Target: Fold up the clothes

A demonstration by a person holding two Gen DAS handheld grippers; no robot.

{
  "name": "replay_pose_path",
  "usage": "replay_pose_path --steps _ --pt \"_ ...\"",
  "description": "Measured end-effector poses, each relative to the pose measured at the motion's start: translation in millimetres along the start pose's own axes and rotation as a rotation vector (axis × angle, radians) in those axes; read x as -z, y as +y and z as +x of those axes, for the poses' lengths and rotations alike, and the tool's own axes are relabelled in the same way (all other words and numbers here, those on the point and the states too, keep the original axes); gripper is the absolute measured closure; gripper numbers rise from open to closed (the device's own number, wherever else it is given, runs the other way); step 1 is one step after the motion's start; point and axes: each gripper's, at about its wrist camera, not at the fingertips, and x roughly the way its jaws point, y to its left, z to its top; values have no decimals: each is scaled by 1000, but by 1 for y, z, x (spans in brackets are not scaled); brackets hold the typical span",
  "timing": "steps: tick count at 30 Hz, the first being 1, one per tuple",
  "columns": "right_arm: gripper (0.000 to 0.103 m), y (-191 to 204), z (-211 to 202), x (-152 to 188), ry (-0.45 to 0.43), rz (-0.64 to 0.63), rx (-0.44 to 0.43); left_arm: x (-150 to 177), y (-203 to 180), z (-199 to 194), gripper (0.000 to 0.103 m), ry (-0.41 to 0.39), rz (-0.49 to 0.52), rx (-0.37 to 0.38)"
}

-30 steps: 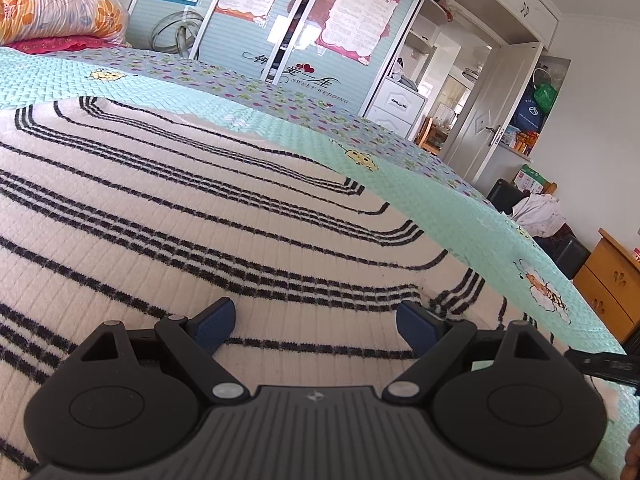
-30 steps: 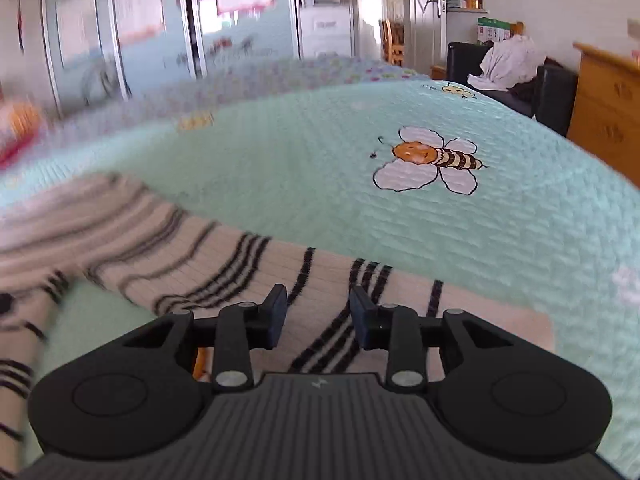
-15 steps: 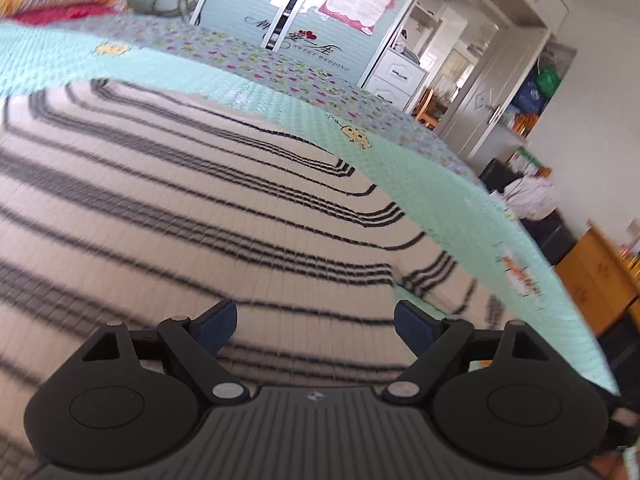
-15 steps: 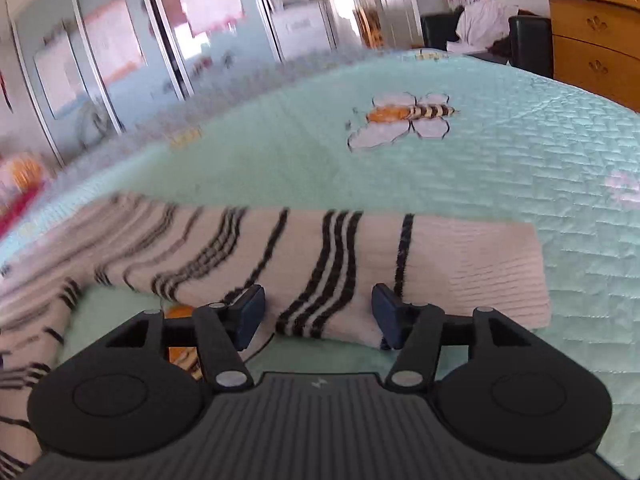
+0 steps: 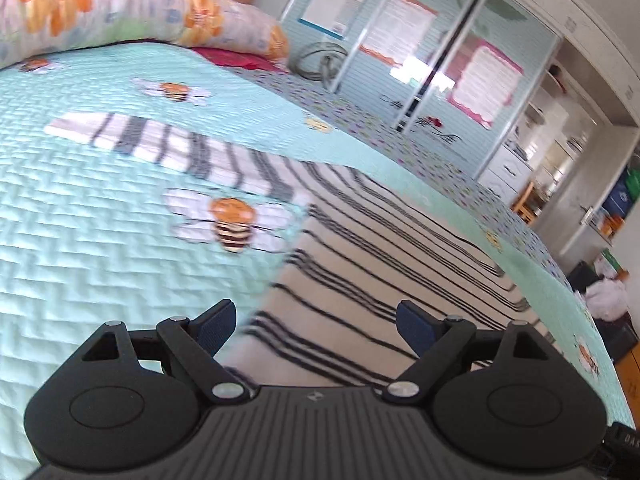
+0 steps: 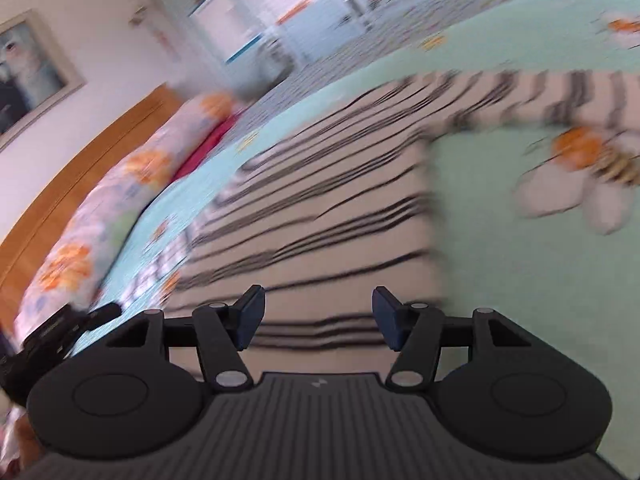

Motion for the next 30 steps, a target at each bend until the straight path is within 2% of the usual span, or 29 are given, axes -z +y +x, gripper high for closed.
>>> replay_pose_path --steps 1,4,6,9,13,16,21,26,30 --pt "43 12 9 5 30 -14 -31 0 11 1 13 17 -18 -13" --pt "41 31 37 27 100 -87 -46 1 37 3 13 75 -54 -27" --pt "41 30 40 43 32 -157 -64 3 42 5 13 111 -43 -8" --pt "41 25 38 41 36 -127 -79 4 45 6 13 151 -23 15" --pt "41 25 38 43 23 -141 -73 1 46 8 13 207 -57 47" --pt "41 25 38 44 17 -150 -68 -12 39 18 14 252 -48 33" --pt "41 35 42 49 25 -214 -18 -14 29 31 14 308 -16 112" --pt "35 46 45 53 34 -289 23 -9 43 30 14 323 -37 185" --pt "35 45 45 51 33 -280 23 -10 42 29 14 319 -14 186"
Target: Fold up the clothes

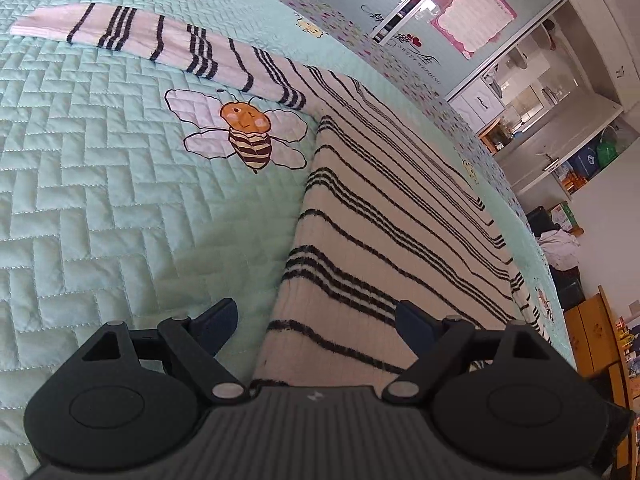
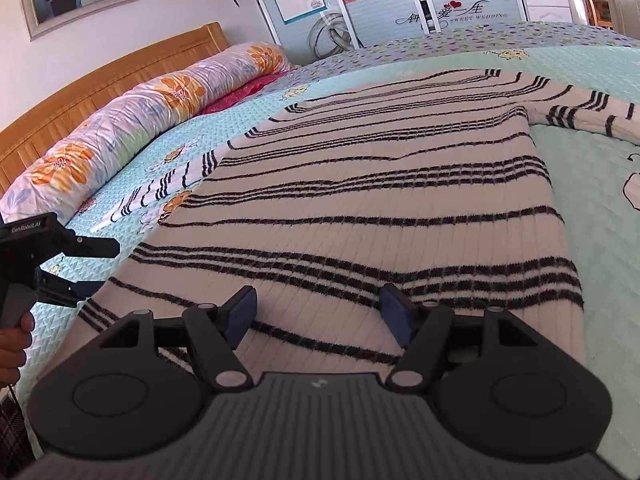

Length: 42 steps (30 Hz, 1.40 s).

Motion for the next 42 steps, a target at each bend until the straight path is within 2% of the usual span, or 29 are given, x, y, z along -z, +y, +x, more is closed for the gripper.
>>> replay_pose_path --steps 1,5,6,10,11,14,17,20,21,23,24,26,28,29,36,39,41,42 --pt "35 4 -1 0 5 -17 24 0 -2 0 14 1 15 -6" --pt "35 68 10 -9 72 -230 258 -1 -7 0 14 5 54 -32" --pt "35 80 6 -13 42 -213 221 -1 -8 0 14 6 65 -44" --pt "42 112 10 -31 14 -119 59 1 -13 0 14 12 127 -89" --pt "45 114 15 -29 21 -117 55 2 -14 1 14 13 140 -95" --pt "45 110 31 -14 78 -89 67 4 -16 3 14 13 162 -106" --pt "46 103 35 16 41 -132 55 5 -16 6 14 14 173 -113" --pt "45 118 35 7 95 -183 99 6 -19 8 14 12 185 -125" --pt "45 120 32 -1 105 -164 98 6 -20 8 14 12 189 -129" --pt "45 122 20 -12 50 -121 39 6 -21 9 13 12 194 -132" --pt "45 123 17 -15 27 -125 37 6 -21 10 13 13 193 -133" --pt "40 121 25 -16 48 -164 84 5 -22 11 13 14 194 -136" --pt "37 107 45 -1 138 -178 94 5 -23 12 13 17 195 -136" --pt "36 105 40 6 81 -192 70 5 -23 11 13 17 195 -135" --pt "35 101 38 0 104 -142 52 6 -25 7 17 28 185 -66" --pt "33 101 37 4 90 -148 45 9 -28 9 18 30 204 -76" --pt "32 102 37 2 100 -144 46 9 -27 9 21 26 200 -74" --pt "32 102 37 1 105 -142 46 8 -26 9 27 24 197 -73"
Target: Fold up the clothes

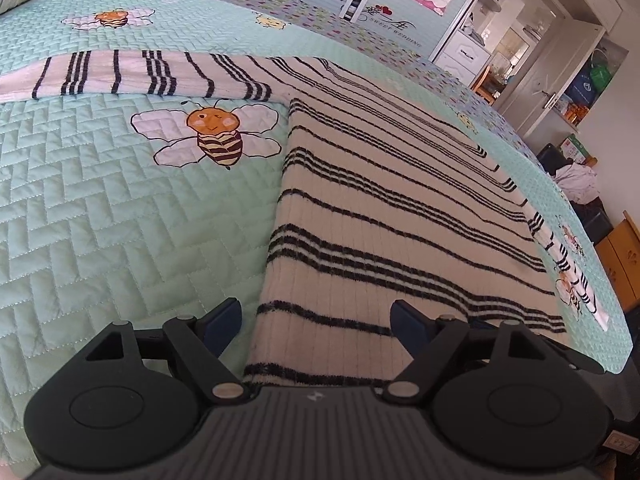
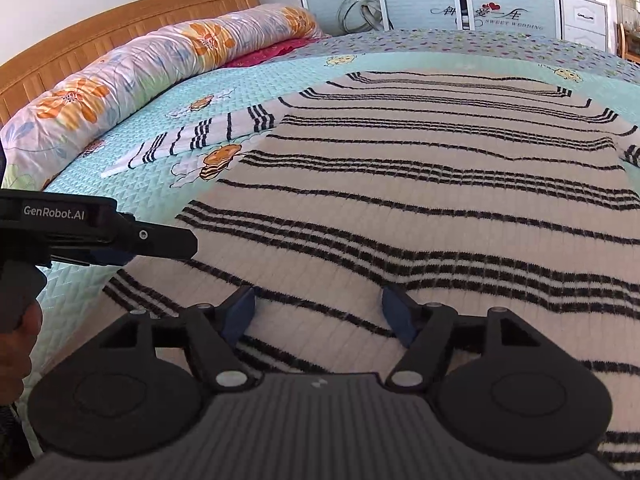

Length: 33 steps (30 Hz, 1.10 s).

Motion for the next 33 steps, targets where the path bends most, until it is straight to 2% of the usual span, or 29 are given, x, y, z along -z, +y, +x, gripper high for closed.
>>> replay_pose_path --steps 1,5,12,17,20,23,25,26,27,29,31,33 --pt "32 -1 0 -3 10 17 -4 0 2 0 32 0 -5 3" --pt "32 -12 -3 -21 42 117 -32 -2 8 1 33 0 -28 22" --pt "32 -14 -5 -40 15 95 34 -4 13 1 33 2 -40 47" --pt "31 -11 13 -29 99 94 66 -5 16 0 33 3 -55 60" --pt "19 4 19 -22 134 -21 79 -5 16 2 33 2 -56 58" --pt "19 18 23 -31 219 -97 104 -5 16 2 33 -1 -57 58" --pt "25 18 16 -46 187 -49 47 -3 17 2 32 -6 -58 62" --pt "34 17 10 -54 151 -22 11 -2 18 2 32 -9 -59 65" --pt "38 17 8 -60 121 -1 4 -1 18 2 32 -12 -56 67" --pt "55 18 12 -69 95 17 9 0 19 1 32 -15 -49 75" --pt "62 16 25 -69 109 47 -7 1 22 1 32 -21 -53 89" --pt "62 13 40 -61 143 73 -22 1 27 0 32 -24 -71 111"
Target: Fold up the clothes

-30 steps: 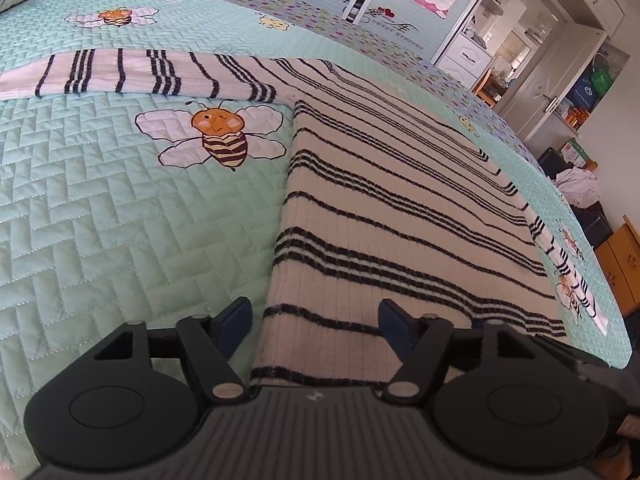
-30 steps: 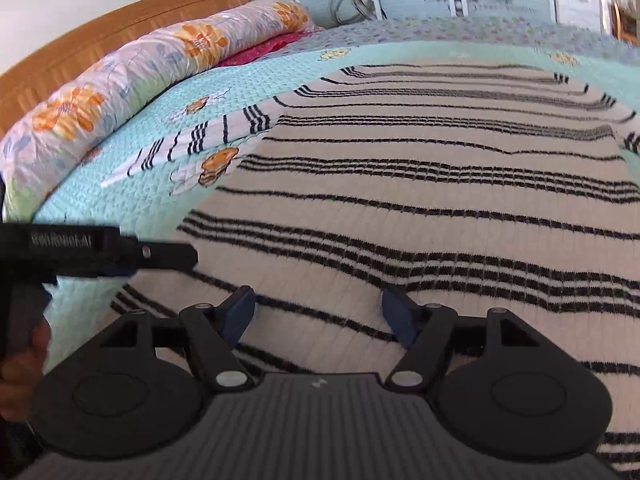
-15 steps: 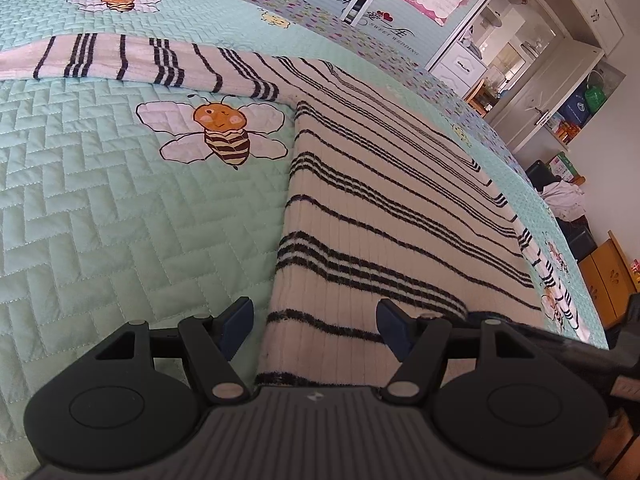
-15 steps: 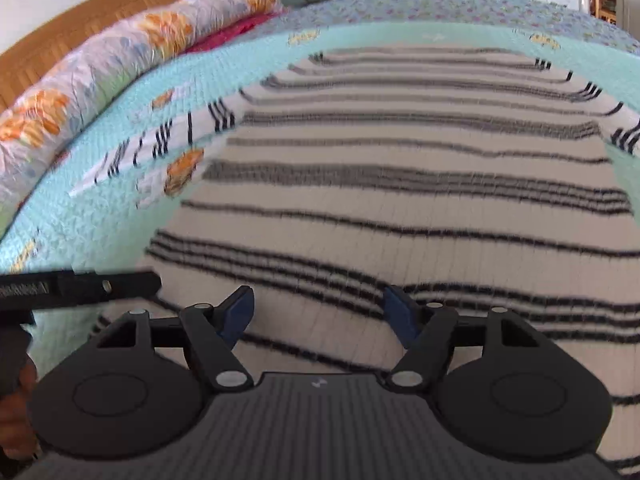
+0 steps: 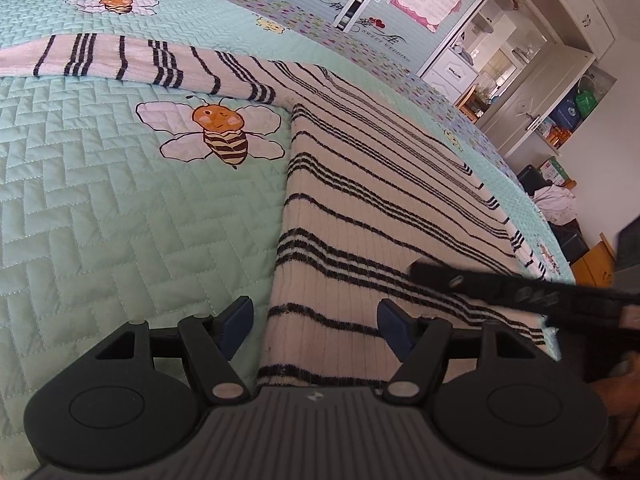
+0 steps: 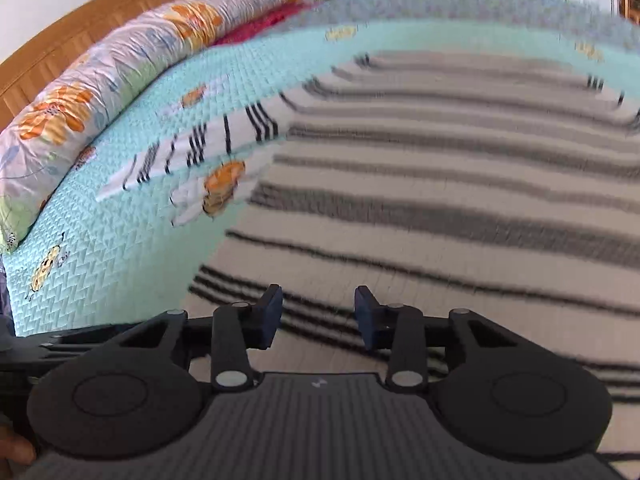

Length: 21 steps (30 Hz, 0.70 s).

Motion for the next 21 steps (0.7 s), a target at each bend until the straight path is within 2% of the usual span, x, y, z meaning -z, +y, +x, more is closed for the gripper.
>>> replay_pose_path --steps 5,10,15,18,20,21 --pt "59 -3 11 6 19 11 -14 -4 23 -2 32 -5 -132 96" --pt "55 -19 10 4 29 121 -88 -5 42 -3 34 -7 -245 182" --pt "53 -29 8 8 8 189 -137 -7 47 0 35 10 -281 236" --pt "52 -30 8 7 10 179 -145 -8 49 3 35 32 -295 269" --pt "48 -30 8 7 8 178 -157 -10 58 4 36 40 -331 289" --pt "47 -31 8 7 6 179 -164 -10 60 5 39 43 -344 288"
